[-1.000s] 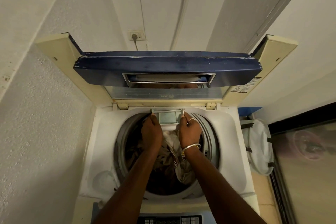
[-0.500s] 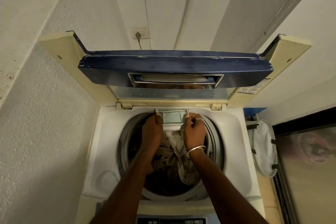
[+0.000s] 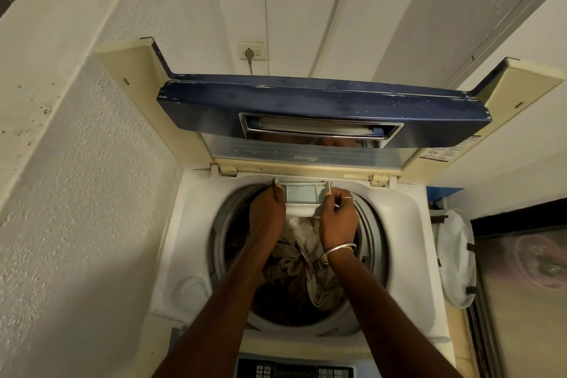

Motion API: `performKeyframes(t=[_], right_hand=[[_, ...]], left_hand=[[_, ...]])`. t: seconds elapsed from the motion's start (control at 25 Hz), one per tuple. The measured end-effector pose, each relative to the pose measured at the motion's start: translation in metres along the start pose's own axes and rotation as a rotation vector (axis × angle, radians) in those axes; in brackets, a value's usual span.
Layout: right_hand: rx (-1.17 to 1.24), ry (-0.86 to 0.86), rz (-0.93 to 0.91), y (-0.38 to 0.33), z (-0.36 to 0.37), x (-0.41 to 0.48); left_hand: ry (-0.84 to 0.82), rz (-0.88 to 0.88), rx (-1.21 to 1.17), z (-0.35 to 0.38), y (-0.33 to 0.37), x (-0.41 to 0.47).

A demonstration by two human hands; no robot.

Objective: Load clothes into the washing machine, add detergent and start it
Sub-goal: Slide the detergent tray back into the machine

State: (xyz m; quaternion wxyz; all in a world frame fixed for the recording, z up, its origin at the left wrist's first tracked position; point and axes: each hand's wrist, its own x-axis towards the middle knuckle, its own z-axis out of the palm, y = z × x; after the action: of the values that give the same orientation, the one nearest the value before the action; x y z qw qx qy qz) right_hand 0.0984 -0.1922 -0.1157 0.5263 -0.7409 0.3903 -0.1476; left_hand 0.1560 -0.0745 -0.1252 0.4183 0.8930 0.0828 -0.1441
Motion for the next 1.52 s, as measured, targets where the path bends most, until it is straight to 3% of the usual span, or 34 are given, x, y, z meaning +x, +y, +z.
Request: performKeyframes(t=[0.52,0.8,0.92,1.16,1.28,1.36,1.52], right_hand=[[-0.035,0.083,-0.068,0.015,0.012,0.0],[0.008,0.154,-0.005,0.008,0.025,-0.001],[0.042,0.192,0.014,0.004,0.026,0.005],[0.09,0.073,-0.02,0.019,0.028,0.0],[0.155,0.044,0.137,0.028,0.032,0.002],[0.311,0.003,0.314,0.027,0.037,0.008],[0.643,0.016,0.482,0.017,0.043,0.024]], left_hand=[[-0.037,-0.023,-0.192,-0.005,-0.007,0.011],[0.035,-0.191,-0.569,-0.005,-0.017,-0.01],[-0.038,-0.343,-0.838,0.002,-0.012,-0.022],[0.148,-0.451,-0.938,0.014,0.006,-0.003],[0.165,-0.496,-0.995,0.019,0.005,-0.005],[0.157,-0.527,-1.052,0.02,0.01,0.001],[0.164,-0.592,-1.158,0.024,0.021,0.018]])
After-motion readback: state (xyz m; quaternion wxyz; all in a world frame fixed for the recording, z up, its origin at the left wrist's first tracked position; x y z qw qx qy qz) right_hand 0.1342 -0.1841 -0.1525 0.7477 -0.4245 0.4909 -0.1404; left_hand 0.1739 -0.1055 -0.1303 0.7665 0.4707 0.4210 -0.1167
